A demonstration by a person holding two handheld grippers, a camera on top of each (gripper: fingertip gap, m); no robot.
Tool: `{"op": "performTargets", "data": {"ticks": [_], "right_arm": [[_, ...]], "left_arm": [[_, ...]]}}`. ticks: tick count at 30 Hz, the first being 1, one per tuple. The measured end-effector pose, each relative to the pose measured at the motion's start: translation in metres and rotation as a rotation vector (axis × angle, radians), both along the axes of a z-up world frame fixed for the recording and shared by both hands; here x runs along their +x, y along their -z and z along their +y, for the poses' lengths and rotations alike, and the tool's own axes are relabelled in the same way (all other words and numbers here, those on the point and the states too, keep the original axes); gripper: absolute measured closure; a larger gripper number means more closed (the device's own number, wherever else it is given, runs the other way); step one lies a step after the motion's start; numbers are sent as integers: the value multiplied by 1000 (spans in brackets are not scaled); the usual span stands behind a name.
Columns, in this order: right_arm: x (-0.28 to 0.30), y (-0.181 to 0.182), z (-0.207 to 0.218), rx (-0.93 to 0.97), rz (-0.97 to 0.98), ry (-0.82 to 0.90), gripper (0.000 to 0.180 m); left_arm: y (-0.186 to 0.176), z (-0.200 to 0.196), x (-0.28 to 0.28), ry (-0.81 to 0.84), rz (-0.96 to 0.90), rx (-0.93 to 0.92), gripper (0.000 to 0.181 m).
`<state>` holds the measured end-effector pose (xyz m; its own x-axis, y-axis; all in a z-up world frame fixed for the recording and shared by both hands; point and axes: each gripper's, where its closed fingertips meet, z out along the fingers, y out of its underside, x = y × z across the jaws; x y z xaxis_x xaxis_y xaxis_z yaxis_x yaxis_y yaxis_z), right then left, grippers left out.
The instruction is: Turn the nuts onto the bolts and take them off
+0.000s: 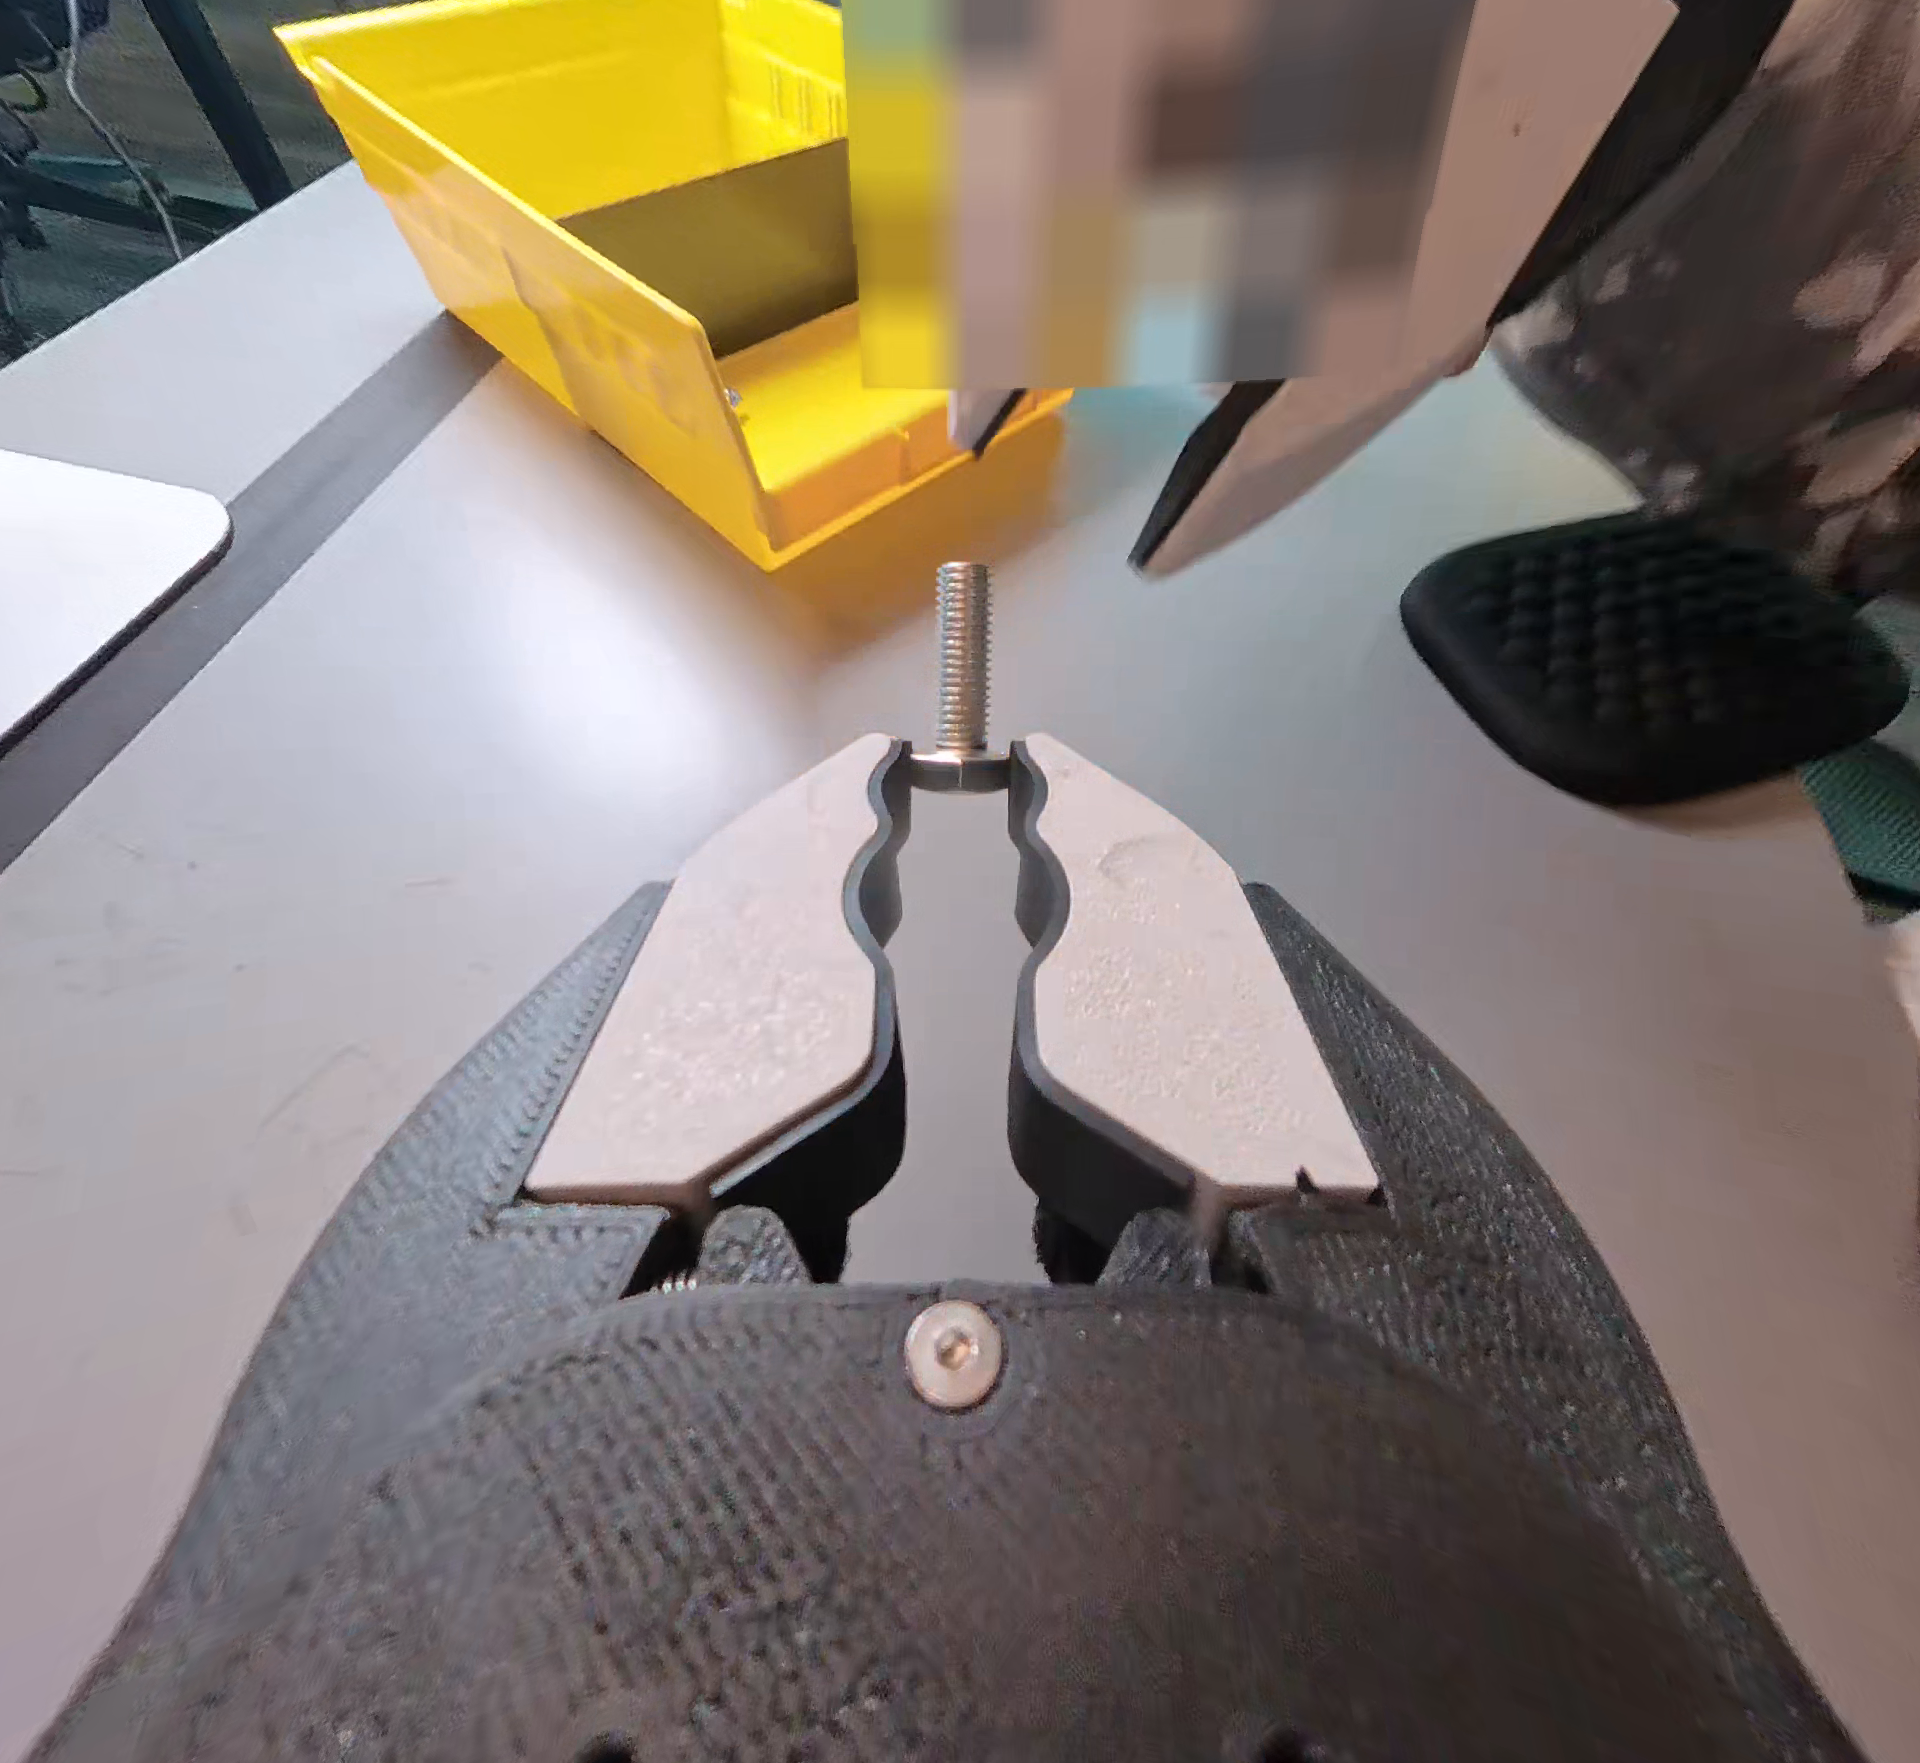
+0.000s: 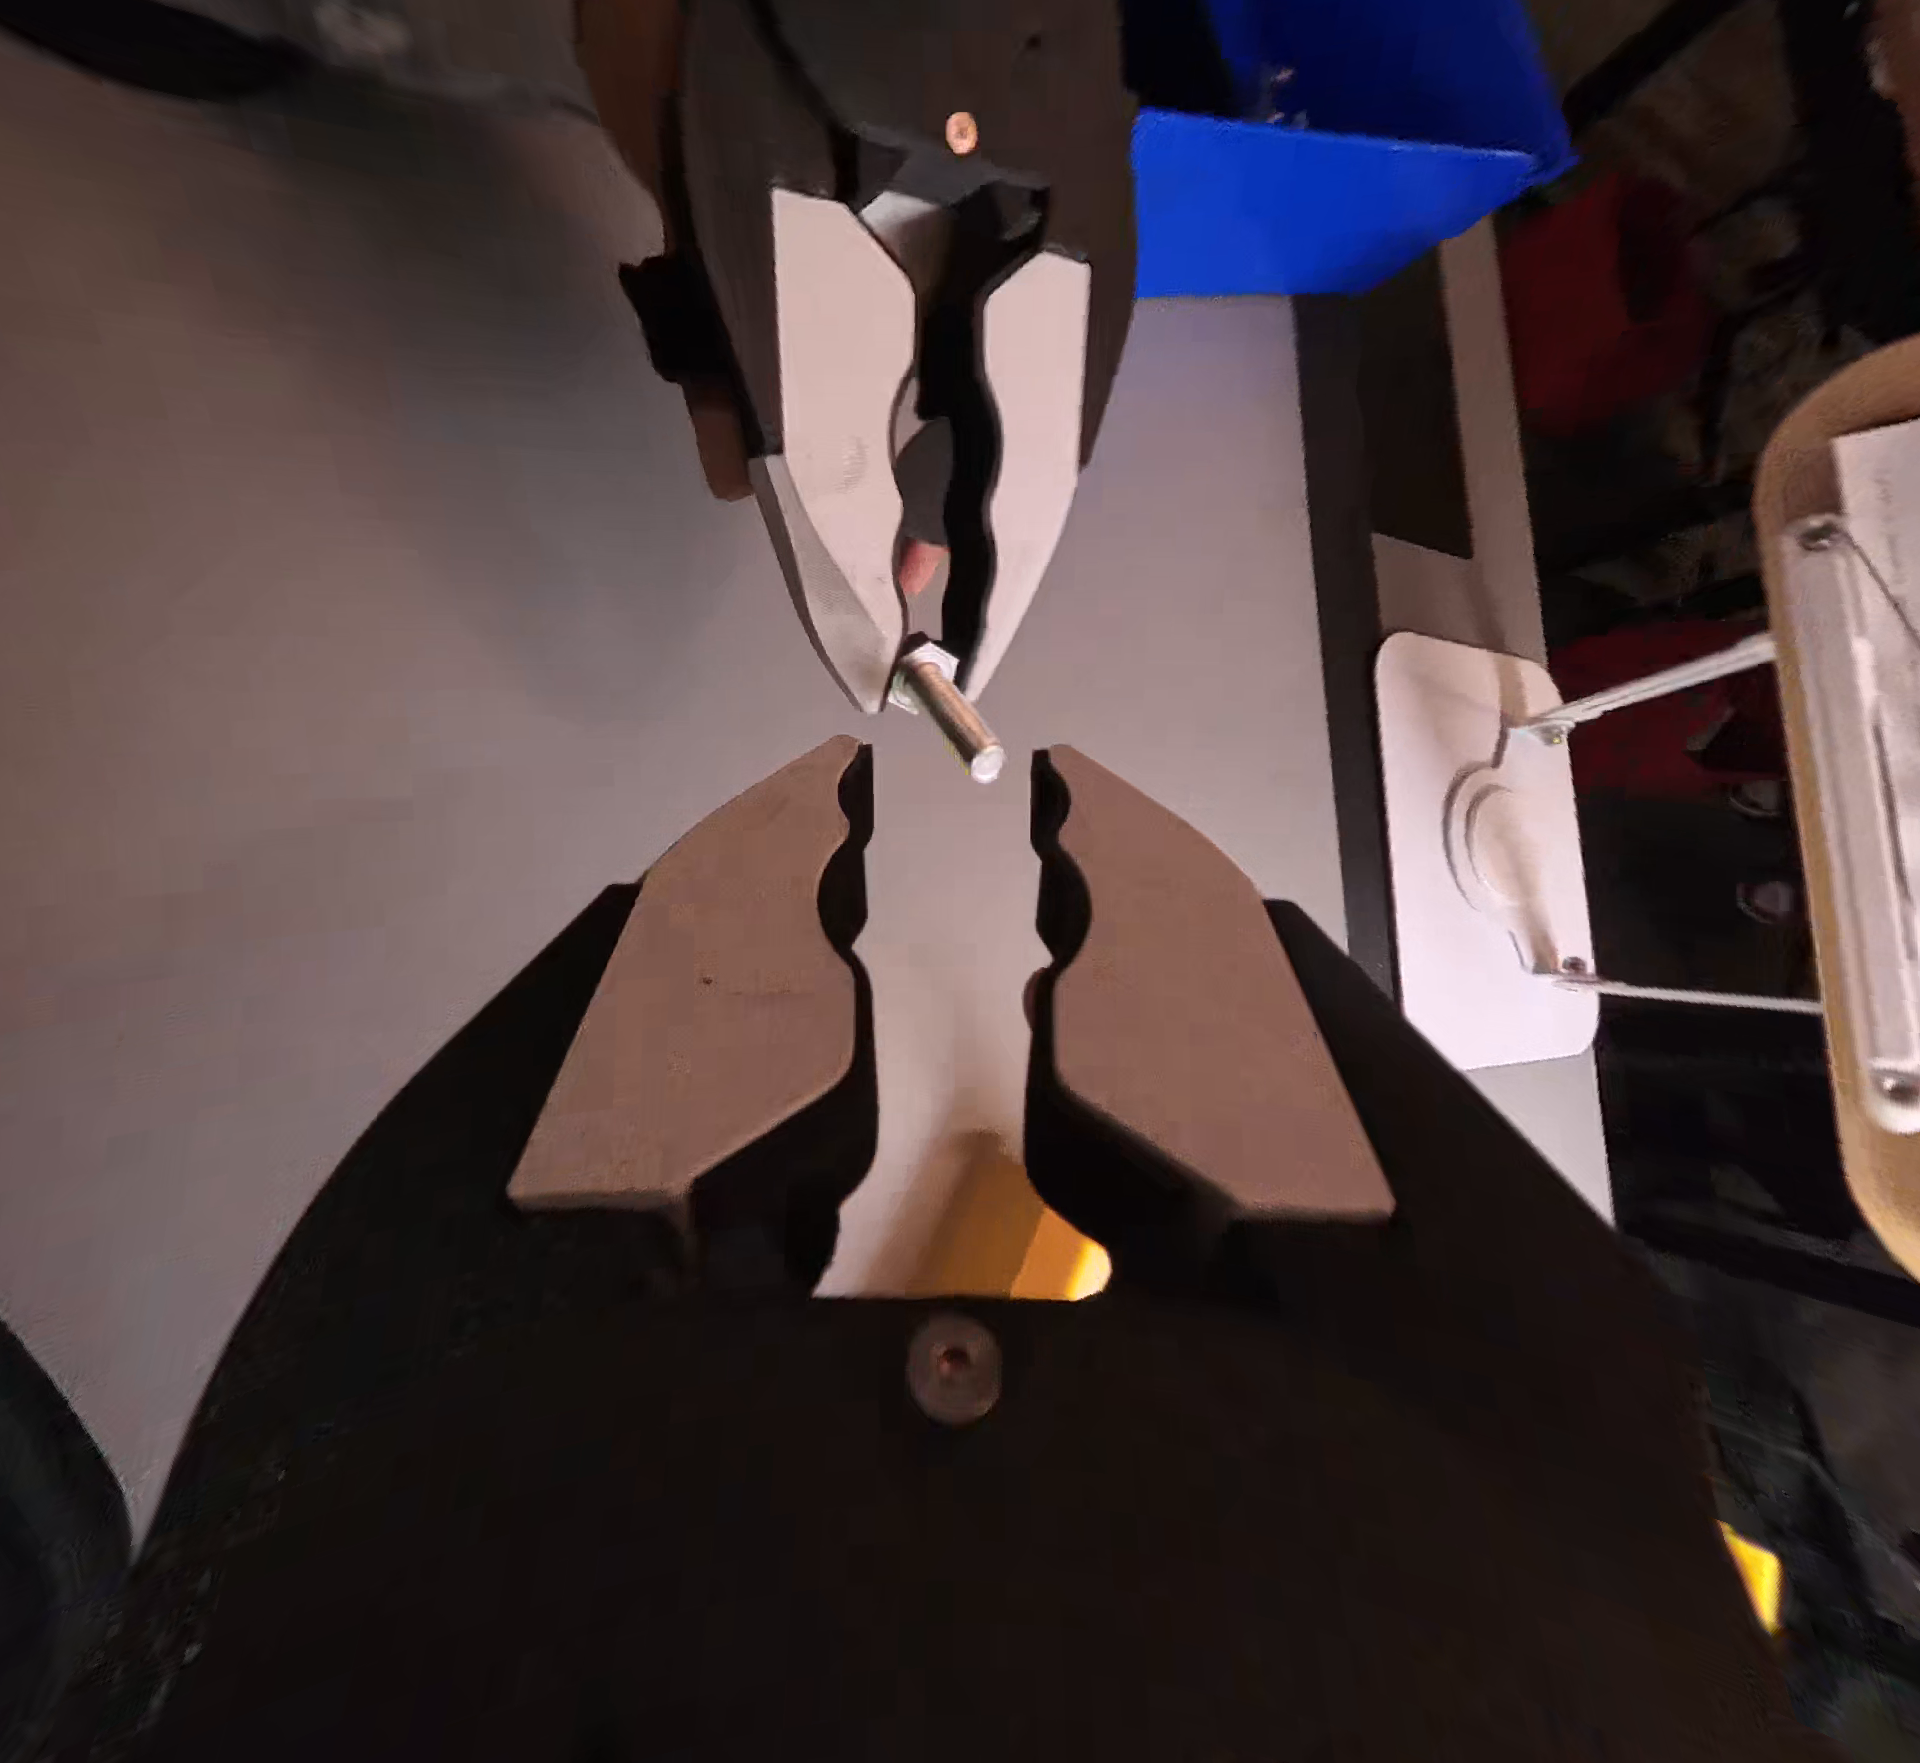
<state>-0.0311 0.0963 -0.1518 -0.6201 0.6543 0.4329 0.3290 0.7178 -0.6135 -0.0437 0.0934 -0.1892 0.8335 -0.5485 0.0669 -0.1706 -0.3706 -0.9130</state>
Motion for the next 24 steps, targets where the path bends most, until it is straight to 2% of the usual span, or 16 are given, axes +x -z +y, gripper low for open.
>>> {"op": "performTargets", "data": {"ticks": [6,9,12,14,15,18,21,24], "right_arm": [[-3,39,-7,320,-160,-66,154],[-9,47,-6,388,-146,-67,169],[-11,48,-6,376,-121,-45,170],[-12,42,0,295,-89,-11,170],[-12,38,9,237,-83,24,170],[-19,11,70,54,7,224,170],[-19,-13,172,-52,104,524,170],[-9,-12,271,-156,114,818,170]], "left_arm": [[13,-5,7,31,181,-34,162],[16,-7,7,39,235,-42,162],[14,-7,4,22,258,-23,162],[4,-3,0,-12,188,29,160],[-6,-1,-2,-31,124,64,154],[-32,1,-22,-112,-27,142,147],[-46,1,-44,-186,-83,200,146],[-51,1,-56,-228,-82,230,147]]}}
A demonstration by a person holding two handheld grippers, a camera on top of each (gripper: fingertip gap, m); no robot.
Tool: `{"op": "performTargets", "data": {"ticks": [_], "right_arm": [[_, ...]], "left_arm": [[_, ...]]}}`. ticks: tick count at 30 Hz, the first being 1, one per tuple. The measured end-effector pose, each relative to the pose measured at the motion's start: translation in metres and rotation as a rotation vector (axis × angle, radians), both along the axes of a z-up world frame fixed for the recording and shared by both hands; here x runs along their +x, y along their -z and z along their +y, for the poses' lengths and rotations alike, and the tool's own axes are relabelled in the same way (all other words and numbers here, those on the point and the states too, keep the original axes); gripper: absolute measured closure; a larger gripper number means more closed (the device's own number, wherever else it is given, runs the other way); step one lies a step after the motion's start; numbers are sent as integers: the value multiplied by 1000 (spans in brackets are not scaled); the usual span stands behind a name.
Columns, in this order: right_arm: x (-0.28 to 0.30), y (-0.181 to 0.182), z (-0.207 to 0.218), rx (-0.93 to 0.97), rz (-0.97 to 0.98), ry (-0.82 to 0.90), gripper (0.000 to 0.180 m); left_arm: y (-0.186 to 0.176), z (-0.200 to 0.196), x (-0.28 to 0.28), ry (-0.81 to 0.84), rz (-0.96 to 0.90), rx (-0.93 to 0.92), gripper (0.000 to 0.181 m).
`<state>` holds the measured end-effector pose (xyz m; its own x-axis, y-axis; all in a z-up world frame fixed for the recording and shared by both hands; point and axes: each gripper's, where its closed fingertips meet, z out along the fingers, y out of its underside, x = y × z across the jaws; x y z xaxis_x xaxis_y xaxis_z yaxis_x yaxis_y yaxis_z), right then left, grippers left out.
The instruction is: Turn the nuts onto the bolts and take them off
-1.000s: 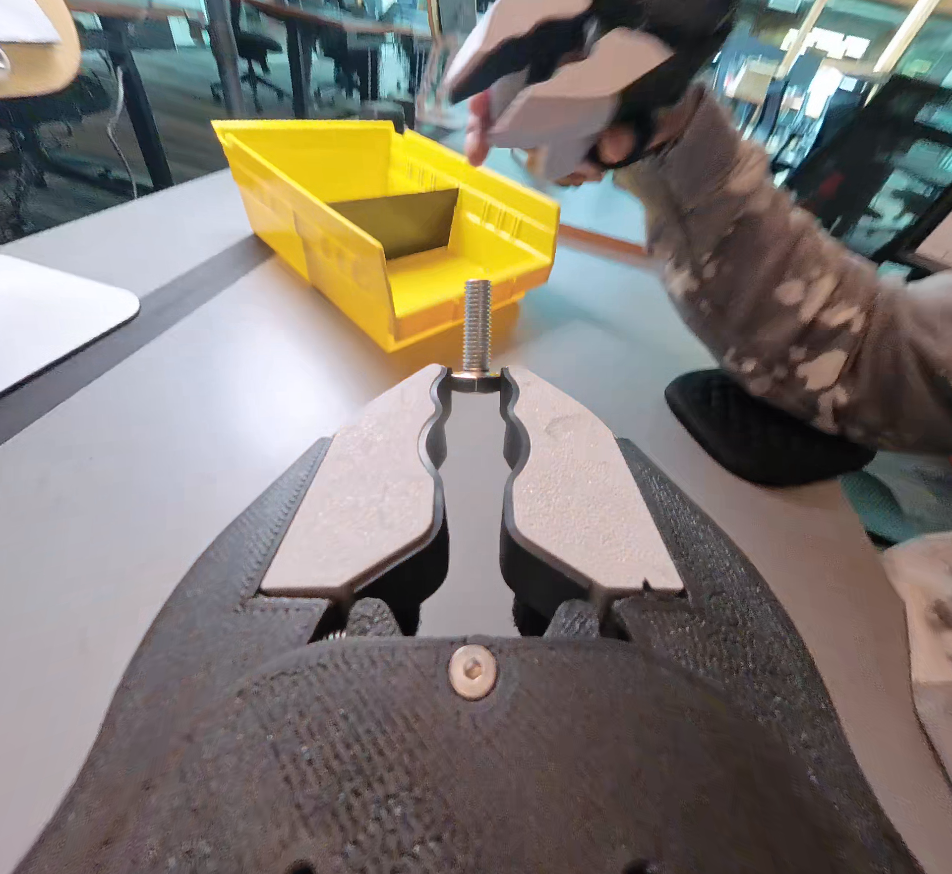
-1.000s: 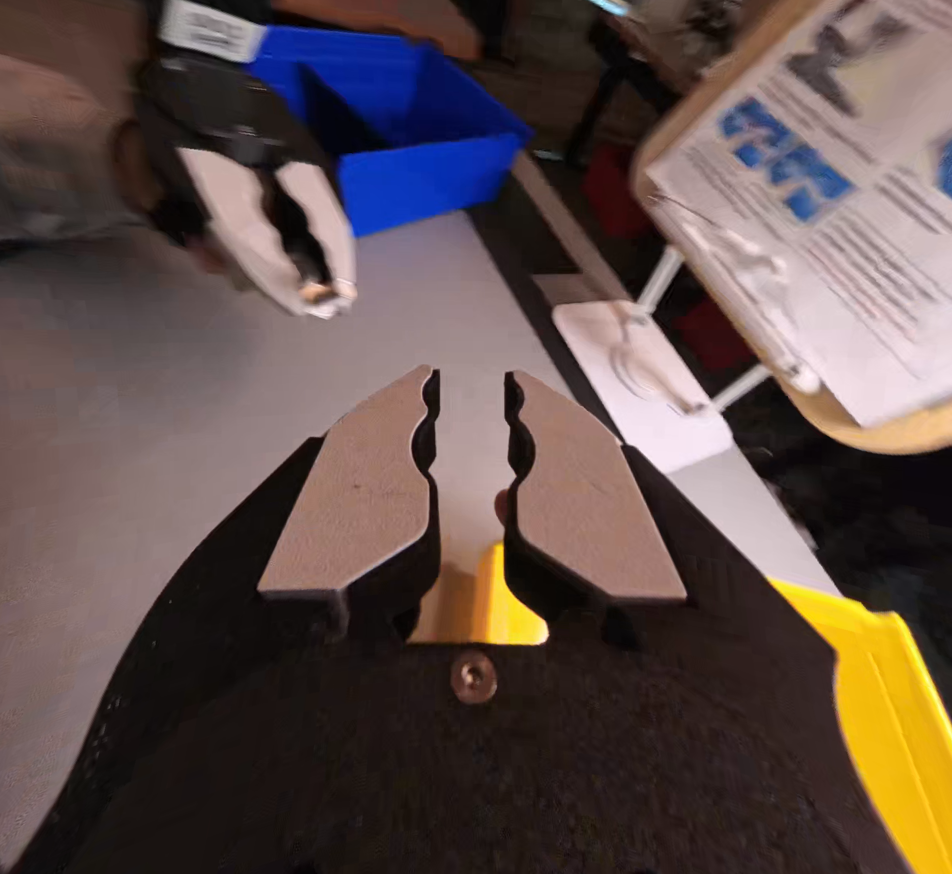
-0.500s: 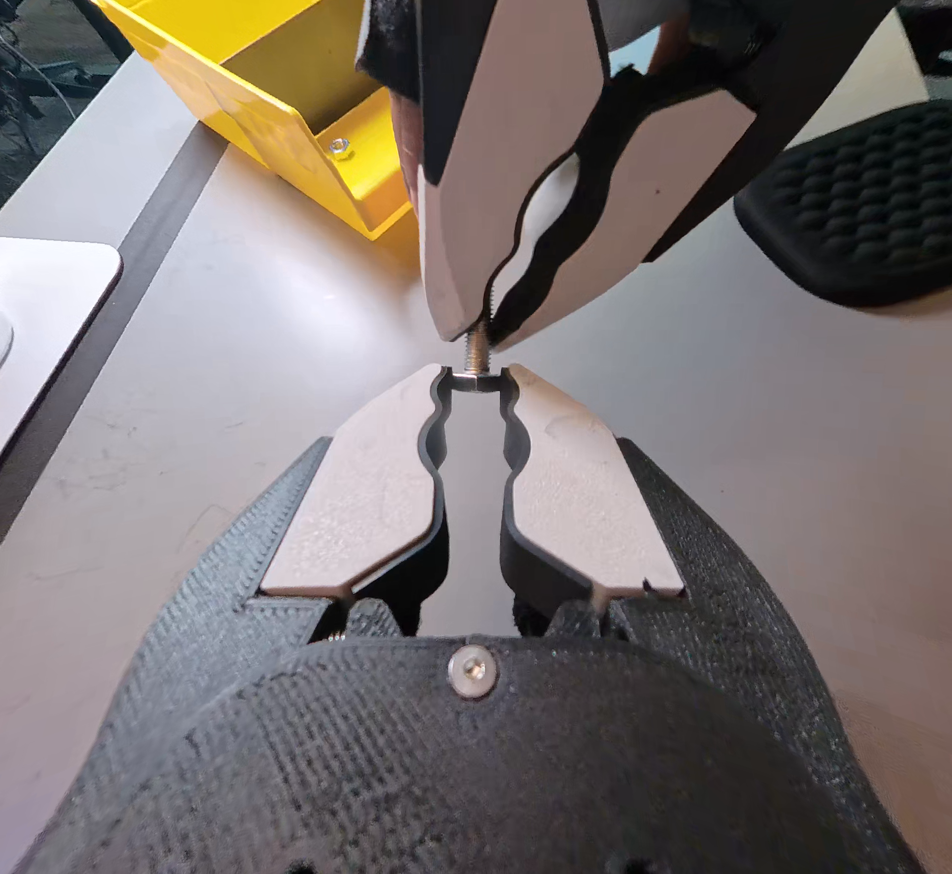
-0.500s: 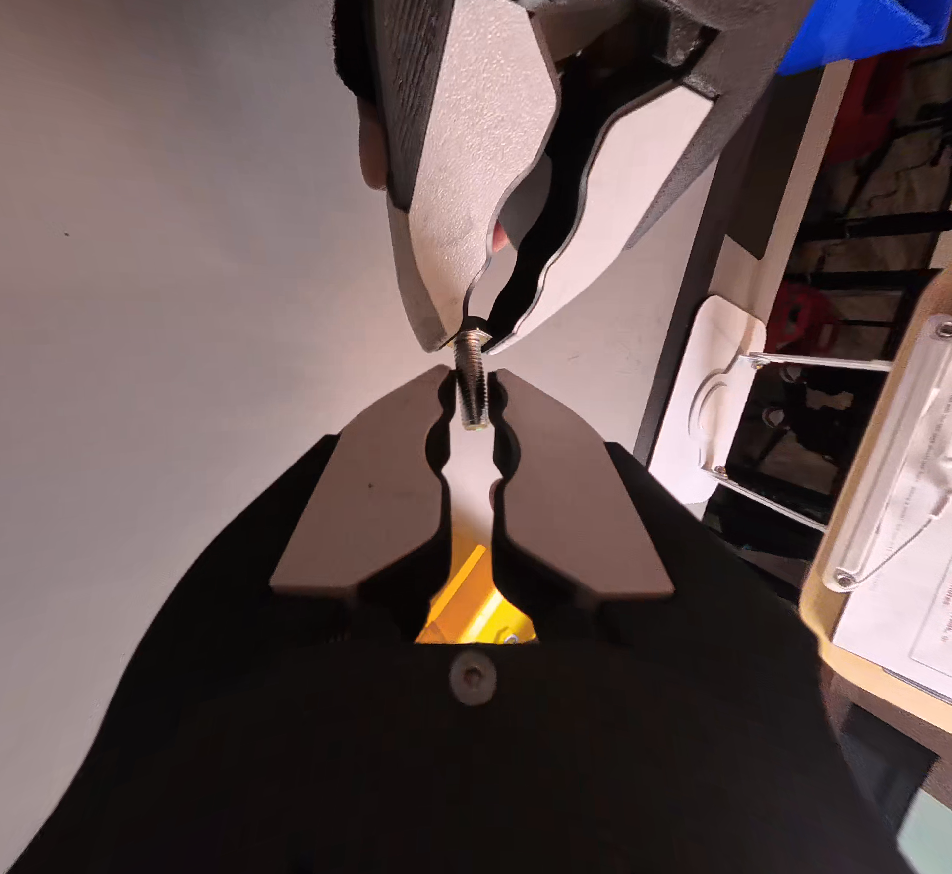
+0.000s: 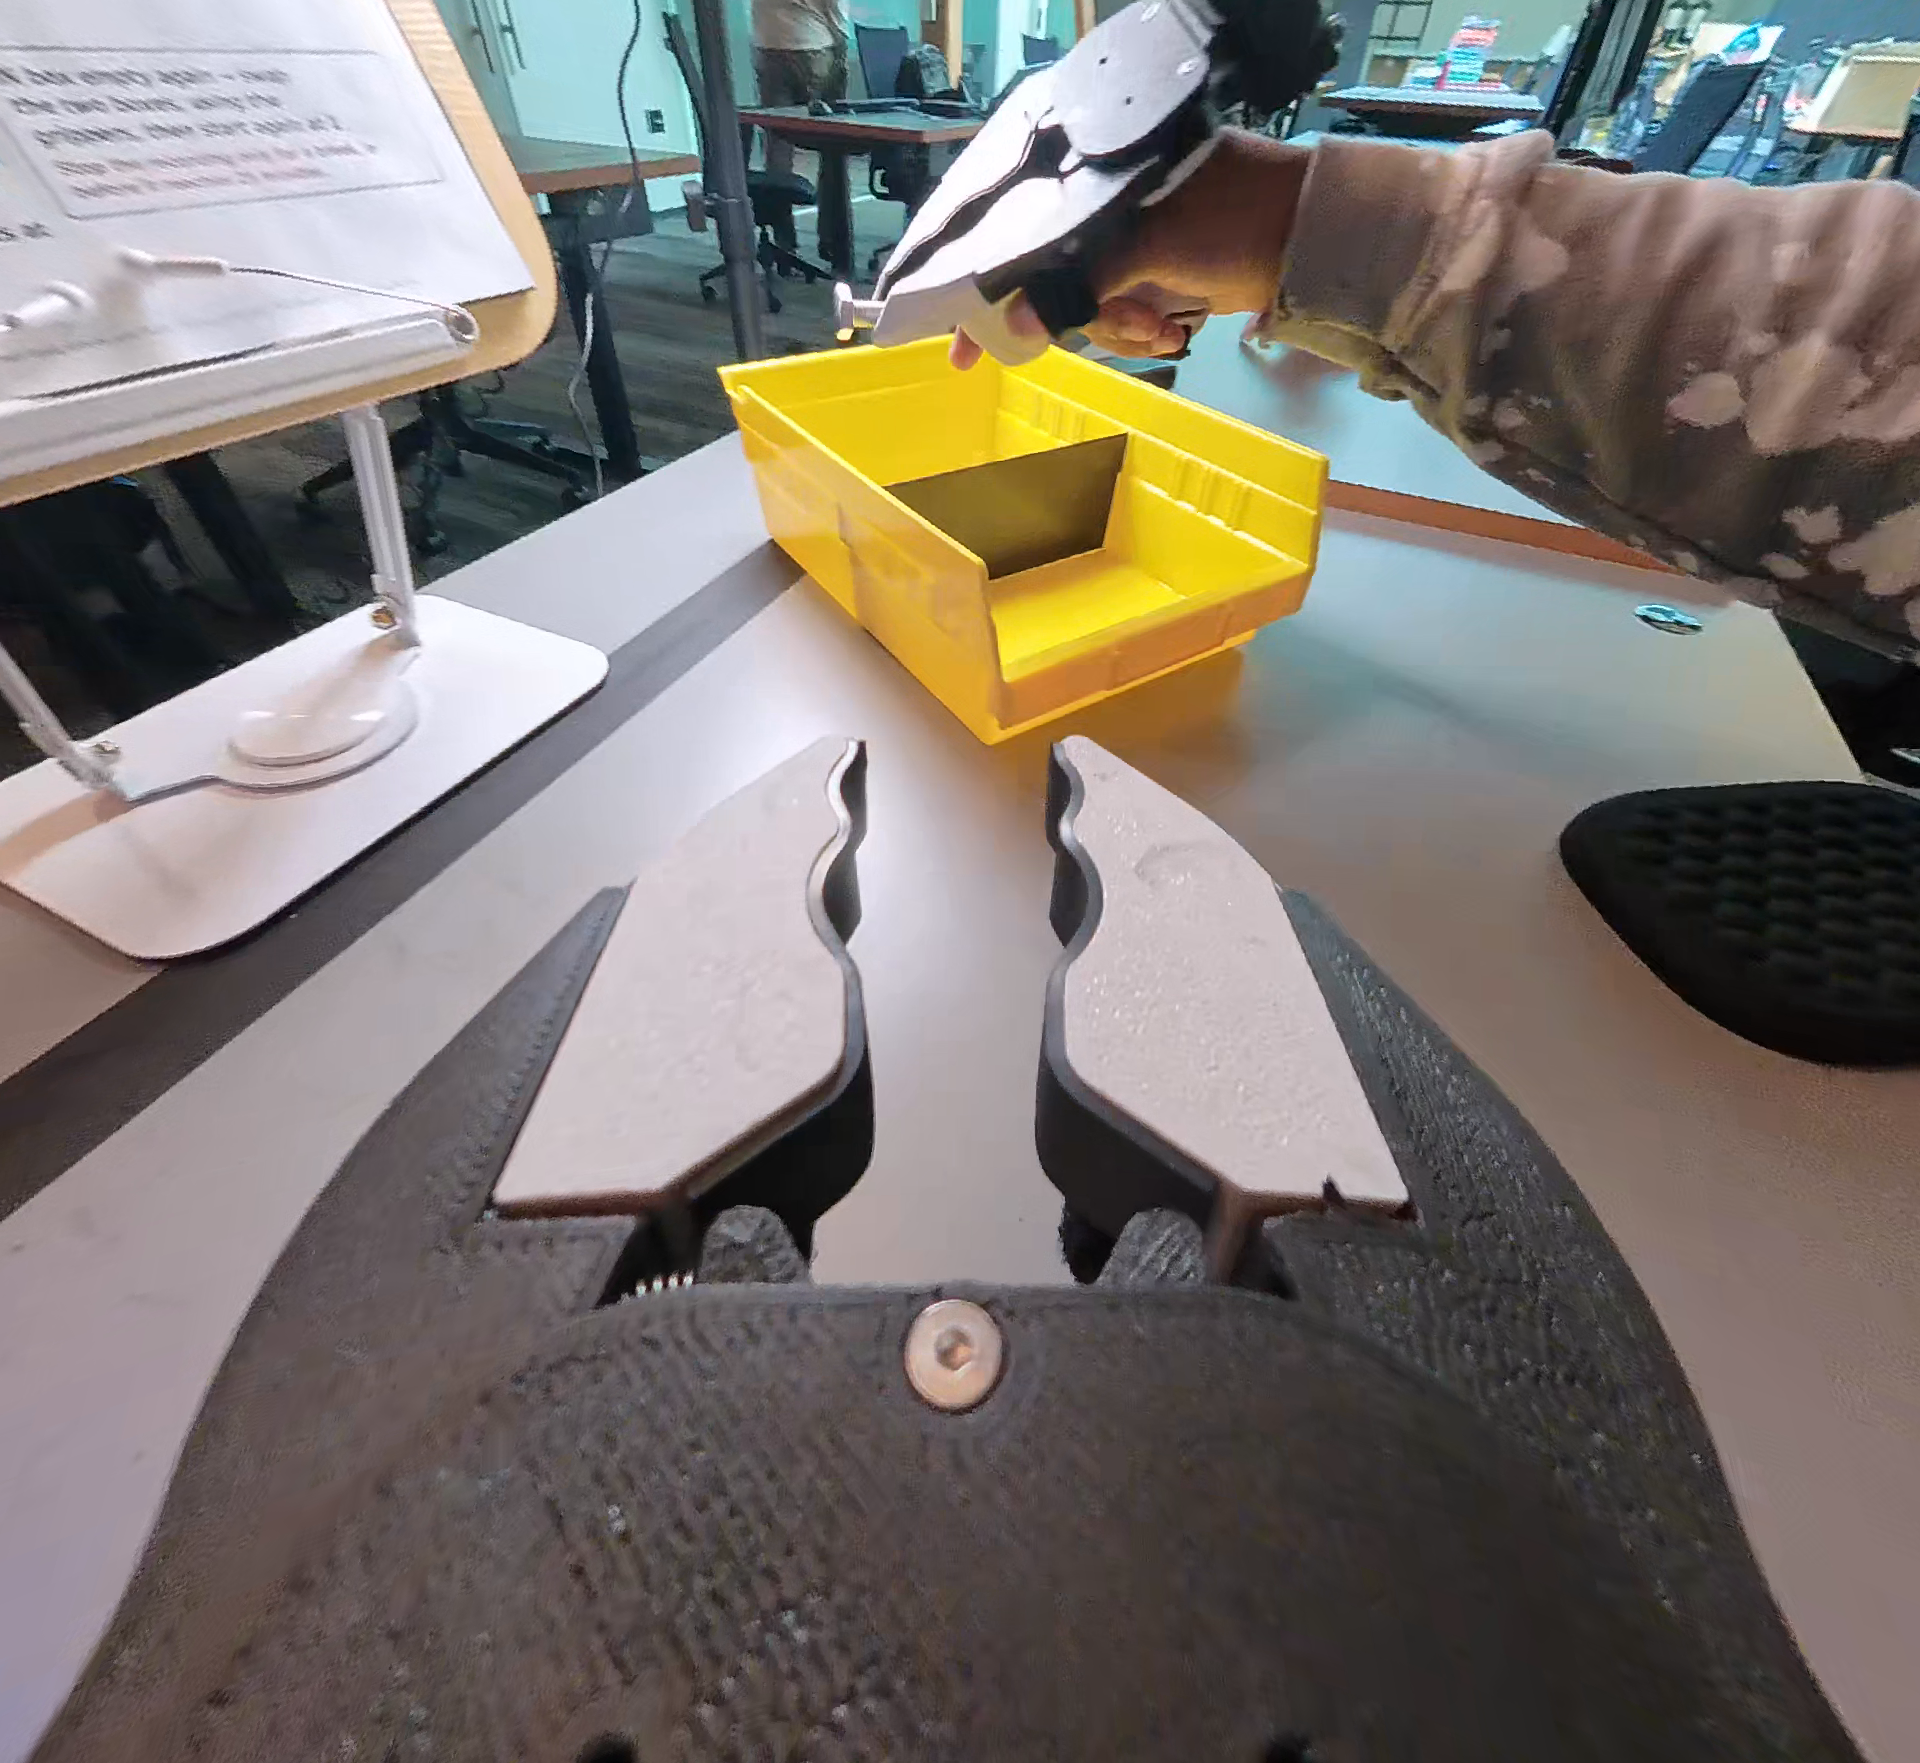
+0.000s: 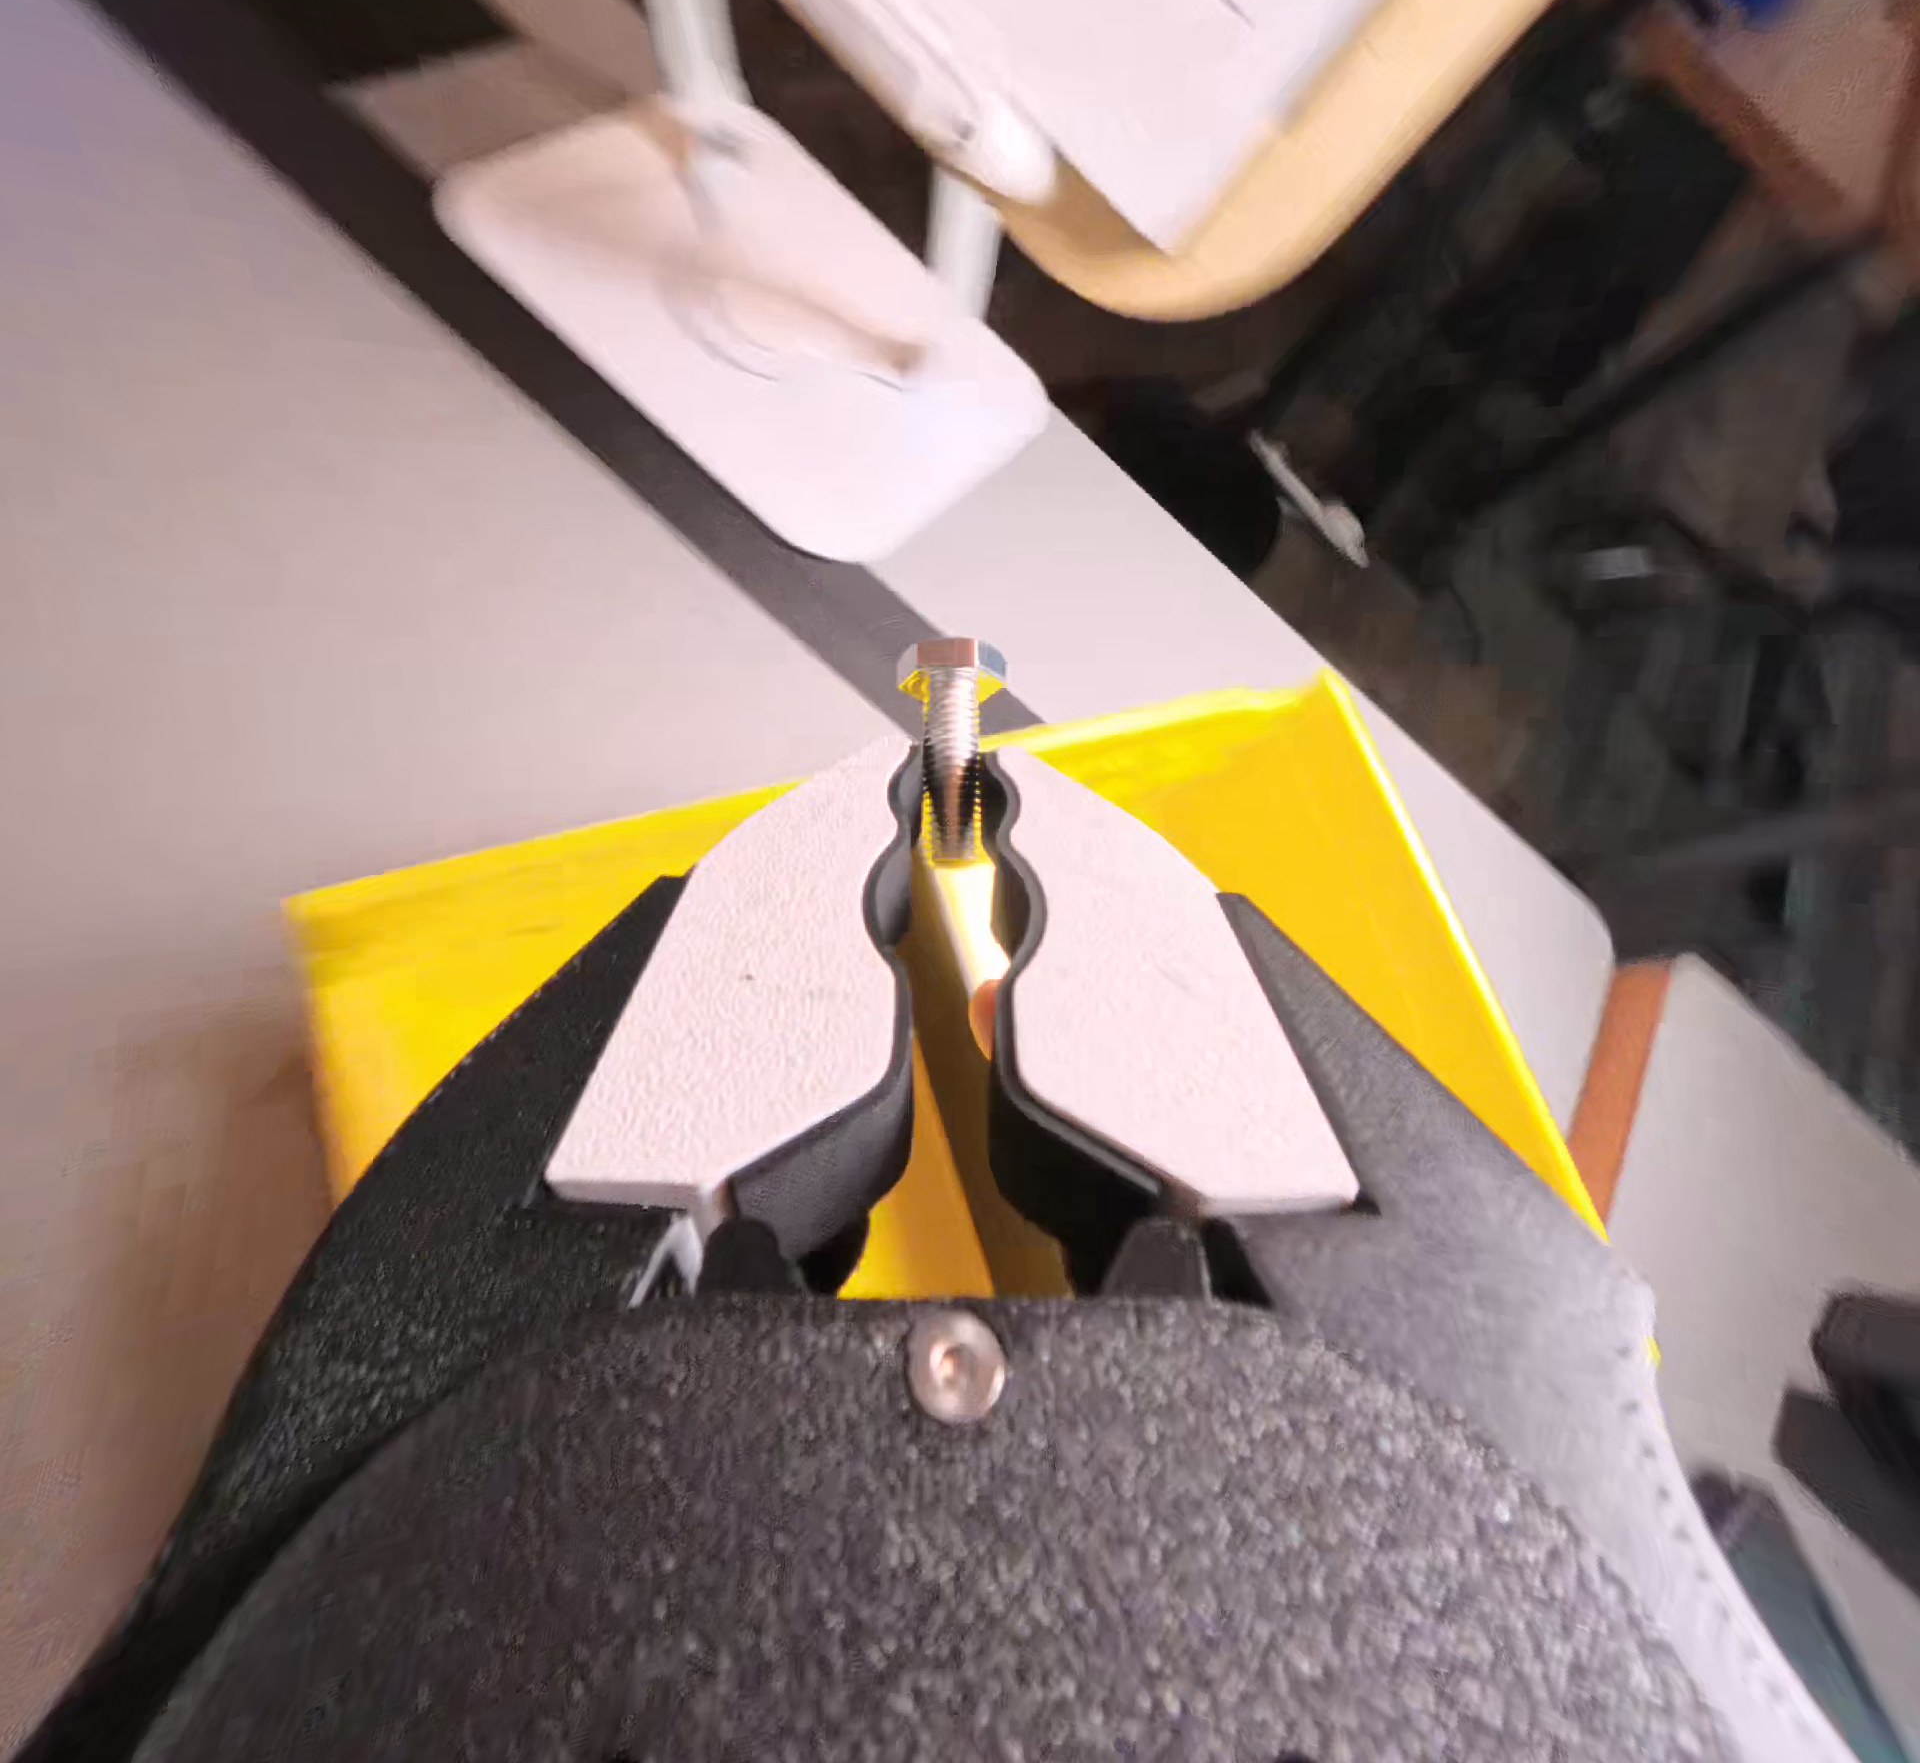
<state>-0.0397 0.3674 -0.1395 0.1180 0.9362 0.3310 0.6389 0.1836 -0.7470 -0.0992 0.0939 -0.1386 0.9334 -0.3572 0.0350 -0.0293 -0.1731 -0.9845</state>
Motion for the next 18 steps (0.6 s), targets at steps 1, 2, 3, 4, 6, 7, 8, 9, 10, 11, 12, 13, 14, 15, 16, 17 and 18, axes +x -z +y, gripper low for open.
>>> {"op": "performTargets", "data": {"ticks": [1,2,3,4,6,7,8,9,10,11,12,13,14,15,16,17,18], "right_arm": [[5,6,28,-19,-9,80,170],[9,15,52,-33,-28,139,170],[14,26,71,-50,-58,186,170],[17,38,87,-66,-89,226,170],[18,61,107,-110,-136,267,170],[17,71,115,-127,-155,286,170],[15,80,121,-134,-177,296,170],[13,90,124,-142,-204,292,170],[11,99,127,-149,-237,289,170],[9,108,128,-158,-271,284,170],[8,117,129,-172,-304,279,170],[7,125,129,-185,-337,279,170],[8,133,130,-190,-372,281,170],[9,140,131,-191,-406,283,170],[11,147,131,-197,-437,281,170],[12,152,129,-209,-465,276,169],[11,153,128,-209,-466,275,170]], "left_arm": [[0,0,-2,-10,4,5,147],[0,0,-4,-15,7,8,148],[2,0,-6,-19,9,7,148],[4,1,-8,-27,11,6,149],[10,3,-14,-42,14,-1,150],[15,4,-16,-45,10,-10,150],[20,5,-18,-47,2,-20,151],[25,7,-20,-47,-8,-33,151],[31,8,-21,-45,-19,-48,151],[35,9,-23,-45,-27,-60,151],[39,10,-23,-44,-32,-68,151],[42,11,-24,-44,-33,-74,151],[44,12,-24,-45,-31,-78,151],[45,13,-24,-46,-28,-80,151],[46,13,-24,-45,-26,-81,151],[46,13,-24,-46,-25,-81,151],[46,13,-25,-49,-23,-81,151]]}}
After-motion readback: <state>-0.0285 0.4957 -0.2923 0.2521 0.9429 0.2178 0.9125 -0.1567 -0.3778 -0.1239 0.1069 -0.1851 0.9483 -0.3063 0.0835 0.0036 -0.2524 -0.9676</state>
